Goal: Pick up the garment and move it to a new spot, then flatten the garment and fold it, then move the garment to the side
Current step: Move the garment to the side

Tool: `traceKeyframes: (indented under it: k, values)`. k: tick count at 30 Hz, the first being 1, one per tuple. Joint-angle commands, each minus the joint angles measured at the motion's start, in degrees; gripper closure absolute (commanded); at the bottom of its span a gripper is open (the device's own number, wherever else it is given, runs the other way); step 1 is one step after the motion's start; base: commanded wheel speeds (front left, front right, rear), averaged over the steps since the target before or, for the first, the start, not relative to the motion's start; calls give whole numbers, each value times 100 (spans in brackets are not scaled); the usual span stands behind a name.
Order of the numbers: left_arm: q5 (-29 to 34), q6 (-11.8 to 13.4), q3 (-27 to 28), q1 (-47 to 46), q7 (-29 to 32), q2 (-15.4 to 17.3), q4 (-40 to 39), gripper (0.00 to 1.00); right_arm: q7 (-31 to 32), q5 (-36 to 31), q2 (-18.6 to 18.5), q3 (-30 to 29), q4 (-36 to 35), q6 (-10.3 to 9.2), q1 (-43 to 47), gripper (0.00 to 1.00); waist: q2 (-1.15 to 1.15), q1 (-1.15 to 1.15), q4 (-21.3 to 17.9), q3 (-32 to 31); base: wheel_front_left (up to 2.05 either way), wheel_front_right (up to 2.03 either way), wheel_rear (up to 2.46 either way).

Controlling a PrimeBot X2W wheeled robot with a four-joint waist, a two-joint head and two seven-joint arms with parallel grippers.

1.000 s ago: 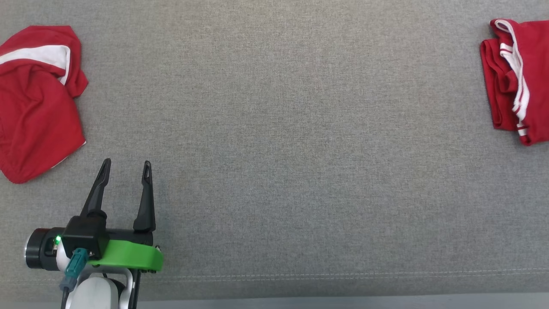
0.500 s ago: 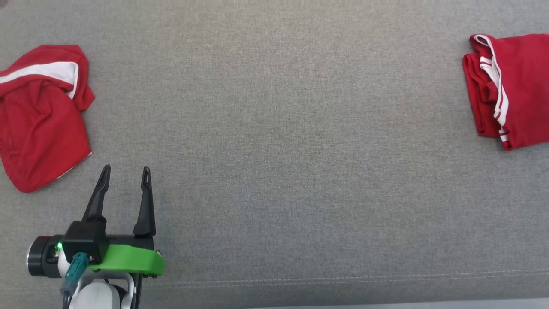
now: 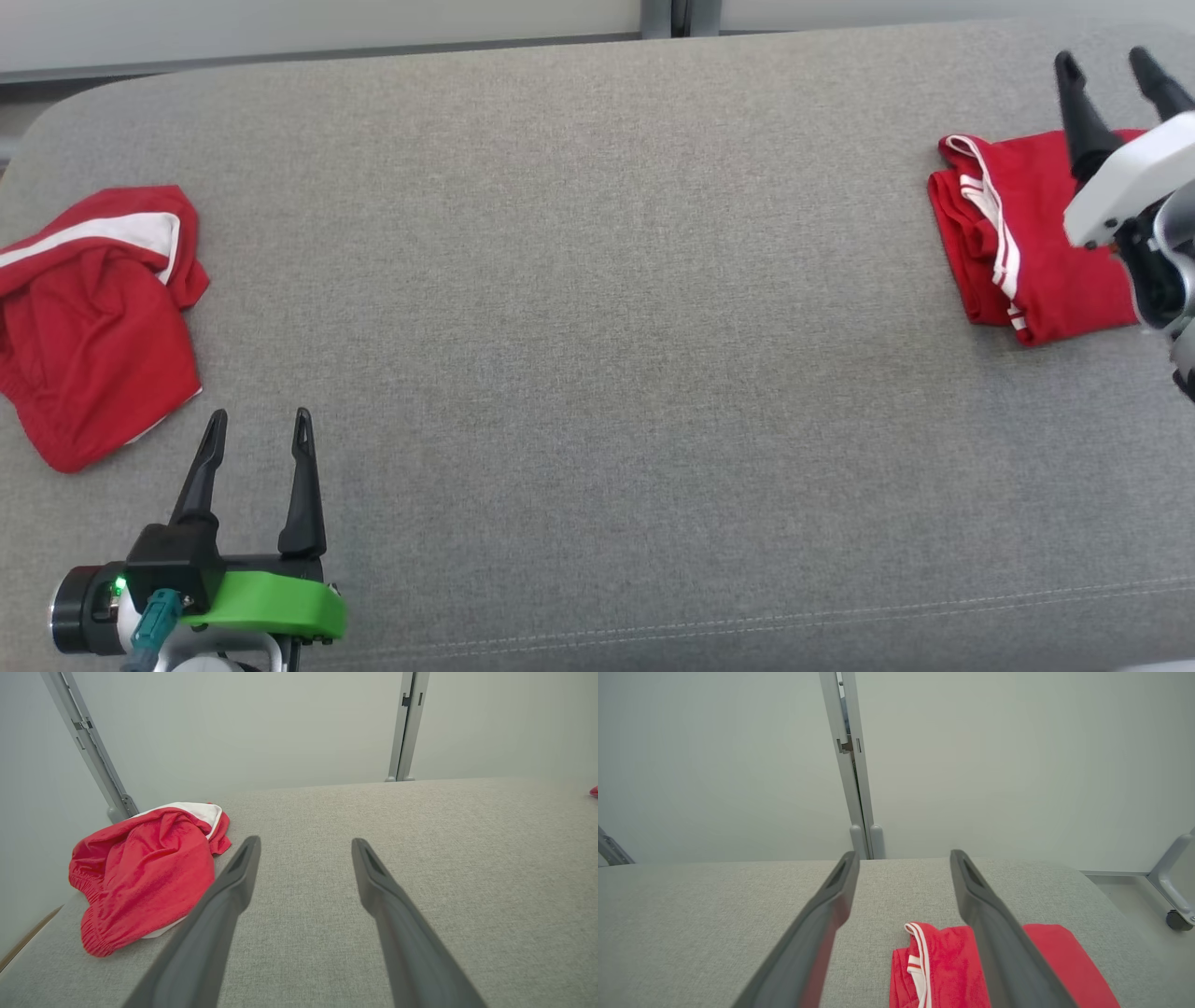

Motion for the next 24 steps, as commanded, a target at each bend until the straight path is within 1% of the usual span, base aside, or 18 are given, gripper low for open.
traceKeyframes:
  k: [1, 4, 5, 6, 9, 13, 17, 20, 24]
  values:
    - [-20, 23, 38, 86, -8, -6, -9, 0, -19, -345, 79, -373, -247, -8, 377, 0, 0, 0, -153, -212, 0, 0, 0]
    - [-17, 23, 42, 144, -8, -19, 4, 0, -19, -823, 225, -972, -648, -8, 870, 0, 0, 0, -183, -350, 0, 0, 0]
    - [-17, 23, 42, 144, -8, -19, 4, 0, -19, -823, 225, -972, -648, -8, 870, 0, 0, 0, -183, -350, 0, 0, 0]
    - [-24, 21, 55, 165, -8, -18, 2, 0, -19, -980, 273, -1194, -785, -7, 1036, 0, 0, 0, -190, -400, 0, 0, 0]
    - [-40, 12, 67, 252, -8, -27, 39, 0, -19, -1430, 457, -1792, -1215, -7, 1606, 0, 0, 0, -195, -576, 0, 0, 0]
    - [-50, -13, 94, 355, -8, -15, 86, 0, -21, -1970, 750, -2425, -1751, -7, 2363, 0, 0, 0, -202, -771, 0, 0, 0]
    - [-46, -19, 132, 460, -8, 11, 78, 0, -20, -2447, 1055, -2752, -2185, -7, 2964, 0, 0, 0, -228, -919, 0, 0, 0]
    - [-63, -18, 184, 543, -8, 31, 67, 0, -20, -2667, 1273, -2922, -2409, -7, 3307, 0, 0, 0, -246, -1000, 0, 0, 0]
    - [-67, -2, 209, 577, -8, 23, 64, 0, -20, -2920, 1467, -3146, -2681, -7, 3690, 0, 0, 0, -234, -1063, 0, 0, 0]
